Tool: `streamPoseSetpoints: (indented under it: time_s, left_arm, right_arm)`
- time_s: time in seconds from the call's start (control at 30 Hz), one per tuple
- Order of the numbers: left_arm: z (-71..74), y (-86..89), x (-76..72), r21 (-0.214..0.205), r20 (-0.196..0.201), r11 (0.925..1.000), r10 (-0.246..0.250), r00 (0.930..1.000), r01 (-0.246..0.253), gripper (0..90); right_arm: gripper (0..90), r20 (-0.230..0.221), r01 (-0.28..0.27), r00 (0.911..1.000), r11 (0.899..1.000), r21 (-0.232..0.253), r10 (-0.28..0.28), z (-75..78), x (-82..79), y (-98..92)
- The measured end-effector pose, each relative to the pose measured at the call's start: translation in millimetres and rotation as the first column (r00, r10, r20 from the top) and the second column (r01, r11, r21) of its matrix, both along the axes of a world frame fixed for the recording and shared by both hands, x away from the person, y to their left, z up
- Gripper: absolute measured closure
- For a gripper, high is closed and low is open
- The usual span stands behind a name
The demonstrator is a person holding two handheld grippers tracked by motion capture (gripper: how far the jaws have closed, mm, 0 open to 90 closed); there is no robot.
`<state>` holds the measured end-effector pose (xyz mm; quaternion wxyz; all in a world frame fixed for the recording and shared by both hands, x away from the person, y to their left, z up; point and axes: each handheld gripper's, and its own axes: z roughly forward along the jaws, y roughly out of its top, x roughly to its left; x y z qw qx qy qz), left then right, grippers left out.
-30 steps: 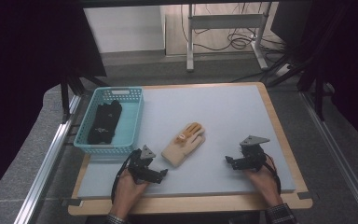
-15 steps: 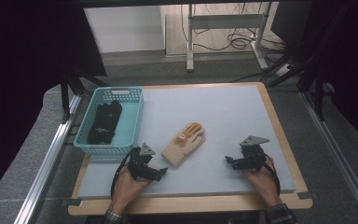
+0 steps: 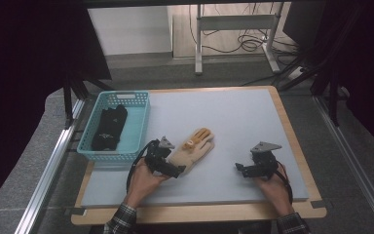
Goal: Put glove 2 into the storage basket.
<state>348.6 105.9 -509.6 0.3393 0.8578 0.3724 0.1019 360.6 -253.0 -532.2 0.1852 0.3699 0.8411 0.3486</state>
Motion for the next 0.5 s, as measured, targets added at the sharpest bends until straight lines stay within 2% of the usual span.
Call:
streamPoseSetpoints:
  time_s: [0.07,0.1,0.13,0.17,0.2,0.37,0.4,0.5]
  left_arm:
    - [3.8,-10.6,11.6,0.017,0.001,0.9998,-0.004,1.0,0.004,0.0]
    - [3.8,-10.6,11.6,0.017,0.001,0.9998,-0.004,1.0,0.004,0.0]
    - [5.2,-17.7,19.7,0.02,-0.005,0.9998,-0.005,1.0,0.005,0.0]
    - [5.2,-17.7,19.7,0.02,-0.005,0.9998,-0.005,1.0,0.005,0.0]
    - [5.4,-25.1,27.4,0.032,-0.007,0.9994,-0.01,0.9999,0.01,0.0]
    - [3.4,-38.7,39.4,0.042,-0.032,0.9989,-0.019,0.9993,0.02,0.0]
    - [0.3,-45.6,43.9,0.059,-0.045,0.998,-0.021,0.9988,0.024,0.0]
    - [-3.8,-52.0,48.0,0.076,-0.056,0.9967,-0.021,0.9982,0.026,0.1]
  right_arm:
    - [13.0,0.0,0.0,1.0,1.0,0.0,0.0,0.0,0.0,0.0]
    - [13.0,0.0,0.0,1.0,1.0,0.0,0.0,0.0,0.0,0.0]
    - [13.0,0.0,0.001,1.0,1.0,0.0,-0.001,0.0,0.0,0.0]
    - [13.0,0.0,0.001,1.0,1.0,0.0,-0.001,0.0,0.0,0.0]
    - [13.0,0.0,0.0,1.0,1.0,-0.001,0.0,0.0,0.0,0.0]
    - [13.0,0.0,0.0,1.0,1.0,0.0,0.0,0.0,0.0,0.0]
    - [13.0,0.0,0.0,1.0,1.0,0.0,0.0,0.0,0.0,-0.1]
    - [13.0,0.0,0.0,1.0,1.0,0.0,0.0,0.0,0.0,-0.1]
